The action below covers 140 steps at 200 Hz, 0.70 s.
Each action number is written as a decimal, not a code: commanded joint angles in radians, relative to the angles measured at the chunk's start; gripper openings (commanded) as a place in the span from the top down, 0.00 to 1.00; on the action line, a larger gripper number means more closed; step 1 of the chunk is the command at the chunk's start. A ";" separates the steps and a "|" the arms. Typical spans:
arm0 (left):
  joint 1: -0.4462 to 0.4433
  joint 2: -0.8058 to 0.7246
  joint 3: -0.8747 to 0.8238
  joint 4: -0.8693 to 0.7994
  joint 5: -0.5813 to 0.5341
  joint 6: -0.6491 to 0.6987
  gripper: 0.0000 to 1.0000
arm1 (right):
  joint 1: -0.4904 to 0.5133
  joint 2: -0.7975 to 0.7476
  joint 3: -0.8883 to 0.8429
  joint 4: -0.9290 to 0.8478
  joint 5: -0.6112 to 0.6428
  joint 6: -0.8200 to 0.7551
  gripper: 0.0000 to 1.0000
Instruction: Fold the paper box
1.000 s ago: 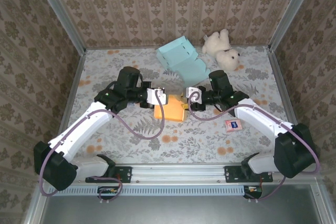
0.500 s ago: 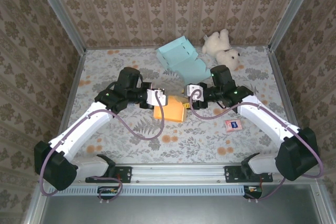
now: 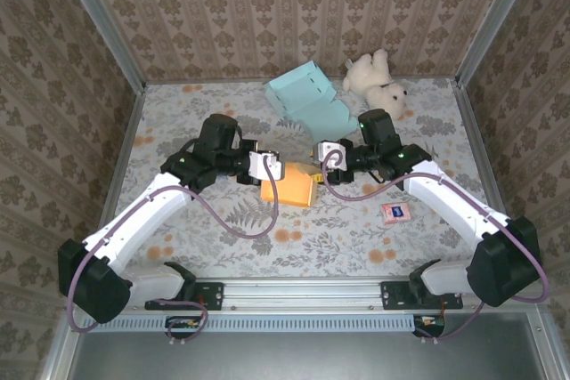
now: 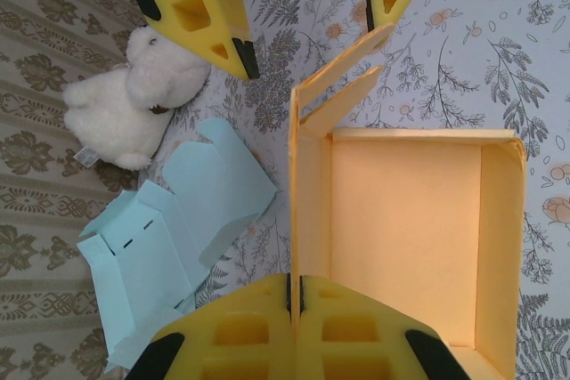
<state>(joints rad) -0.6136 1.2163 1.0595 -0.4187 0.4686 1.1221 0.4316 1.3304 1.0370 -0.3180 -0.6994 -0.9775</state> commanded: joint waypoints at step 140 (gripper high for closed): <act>-0.006 0.005 -0.013 -0.015 0.054 0.036 1.00 | 0.068 0.130 0.060 0.070 -0.022 0.008 0.51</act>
<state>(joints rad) -0.6144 1.2167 1.0538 -0.4271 0.4759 1.1309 0.4835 1.4391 1.0595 -0.2676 -0.6998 -0.9684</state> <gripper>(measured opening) 0.049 0.500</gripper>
